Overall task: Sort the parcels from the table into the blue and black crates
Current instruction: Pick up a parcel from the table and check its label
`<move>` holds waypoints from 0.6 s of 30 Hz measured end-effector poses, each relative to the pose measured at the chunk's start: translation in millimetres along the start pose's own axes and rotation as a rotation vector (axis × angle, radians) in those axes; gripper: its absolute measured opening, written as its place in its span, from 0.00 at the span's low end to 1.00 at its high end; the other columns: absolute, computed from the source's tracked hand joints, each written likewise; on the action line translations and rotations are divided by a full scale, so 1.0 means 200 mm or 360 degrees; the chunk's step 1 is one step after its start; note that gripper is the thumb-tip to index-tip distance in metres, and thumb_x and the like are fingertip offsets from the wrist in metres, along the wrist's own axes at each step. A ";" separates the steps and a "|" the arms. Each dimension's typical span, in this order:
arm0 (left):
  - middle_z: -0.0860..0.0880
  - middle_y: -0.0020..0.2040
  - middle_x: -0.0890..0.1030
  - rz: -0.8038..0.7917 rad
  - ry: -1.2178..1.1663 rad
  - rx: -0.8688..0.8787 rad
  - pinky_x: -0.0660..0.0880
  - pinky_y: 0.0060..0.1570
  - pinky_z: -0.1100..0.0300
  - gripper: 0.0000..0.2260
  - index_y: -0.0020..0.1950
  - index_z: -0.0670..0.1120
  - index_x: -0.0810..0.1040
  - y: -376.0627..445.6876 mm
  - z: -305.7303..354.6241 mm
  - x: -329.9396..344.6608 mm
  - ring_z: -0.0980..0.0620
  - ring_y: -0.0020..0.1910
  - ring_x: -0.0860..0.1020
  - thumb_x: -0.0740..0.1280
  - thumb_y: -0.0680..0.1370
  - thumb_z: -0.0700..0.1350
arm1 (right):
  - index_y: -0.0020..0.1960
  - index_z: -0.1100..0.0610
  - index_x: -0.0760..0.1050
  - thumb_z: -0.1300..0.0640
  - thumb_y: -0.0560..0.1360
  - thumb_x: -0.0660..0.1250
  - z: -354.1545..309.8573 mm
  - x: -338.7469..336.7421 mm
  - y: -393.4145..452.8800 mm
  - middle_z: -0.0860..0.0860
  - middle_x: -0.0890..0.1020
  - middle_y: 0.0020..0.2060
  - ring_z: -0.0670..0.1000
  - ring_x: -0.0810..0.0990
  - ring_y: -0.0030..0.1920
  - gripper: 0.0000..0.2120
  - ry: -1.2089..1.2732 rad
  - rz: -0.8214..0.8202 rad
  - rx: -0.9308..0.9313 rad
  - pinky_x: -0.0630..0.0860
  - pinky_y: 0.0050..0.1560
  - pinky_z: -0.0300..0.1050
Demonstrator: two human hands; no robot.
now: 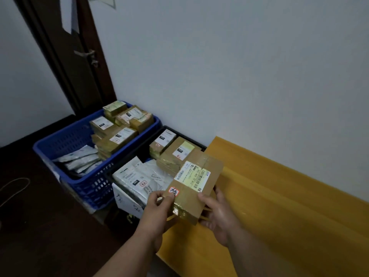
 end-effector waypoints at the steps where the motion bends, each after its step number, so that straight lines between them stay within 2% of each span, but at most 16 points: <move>1: 0.42 0.55 0.81 0.0028 -0.0014 0.0003 0.81 0.42 0.53 0.09 0.59 0.50 0.75 0.02 0.02 -0.03 0.43 0.51 0.82 0.67 0.79 0.48 | 0.75 0.36 0.57 0.50 0.71 0.76 0.00 0.04 0.05 0.49 0.80 0.61 0.58 0.80 0.59 0.40 -0.0027 -0.0031 0.0030 0.76 0.61 0.64; 5: 0.42 0.53 0.82 0.0149 -0.0076 0.0005 0.80 0.41 0.53 0.10 0.61 0.52 0.76 0.12 0.12 -0.18 0.44 0.48 0.82 0.67 0.80 0.48 | 0.75 0.36 0.56 0.45 0.66 0.79 0.00 0.24 0.22 0.48 0.78 0.63 0.58 0.78 0.63 0.46 -0.0160 -0.0146 0.0107 0.74 0.63 0.64; 8: 0.44 0.53 0.81 0.0271 -0.0140 -0.0006 0.79 0.41 0.53 0.07 0.58 0.51 0.77 0.17 0.16 -0.30 0.44 0.50 0.80 0.66 0.80 0.47 | 0.75 0.36 0.56 0.46 0.67 0.78 0.02 0.39 0.31 0.48 0.78 0.63 0.57 0.77 0.63 0.45 -0.0237 -0.0207 0.0169 0.75 0.62 0.64; 10: 0.44 0.54 0.81 0.0343 -0.0165 -0.0038 0.79 0.45 0.51 0.07 0.58 0.49 0.77 0.21 0.16 -0.40 0.44 0.52 0.80 0.65 0.81 0.47 | 0.74 0.36 0.57 0.47 0.67 0.78 0.03 0.50 0.36 0.48 0.78 0.63 0.57 0.78 0.61 0.44 -0.0272 -0.0218 0.0206 0.77 0.59 0.63; 13: 0.42 0.54 0.80 0.0419 -0.0163 -0.0110 0.79 0.48 0.50 0.08 0.57 0.46 0.75 0.31 0.21 -0.58 0.43 0.53 0.79 0.66 0.80 0.47 | 0.71 0.41 0.60 0.48 0.69 0.77 0.02 0.70 0.44 0.51 0.79 0.60 0.56 0.80 0.58 0.38 -0.0338 -0.0213 0.0232 0.79 0.58 0.61; 18: 0.40 0.55 0.78 0.0387 -0.0147 -0.0279 0.79 0.40 0.52 0.15 0.55 0.42 0.70 0.53 0.38 -0.96 0.41 0.54 0.79 0.69 0.78 0.50 | 0.65 0.50 0.67 0.48 0.75 0.72 0.02 1.12 0.59 0.53 0.81 0.56 0.55 0.82 0.53 0.23 -0.0350 -0.0184 0.0261 0.81 0.52 0.56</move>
Point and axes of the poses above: each hand's wrist, its own y-axis towards the middle knuckle, its own x-axis out of the palm, z = x × y, the point moved 1 cm from there along y, towards the middle knuckle
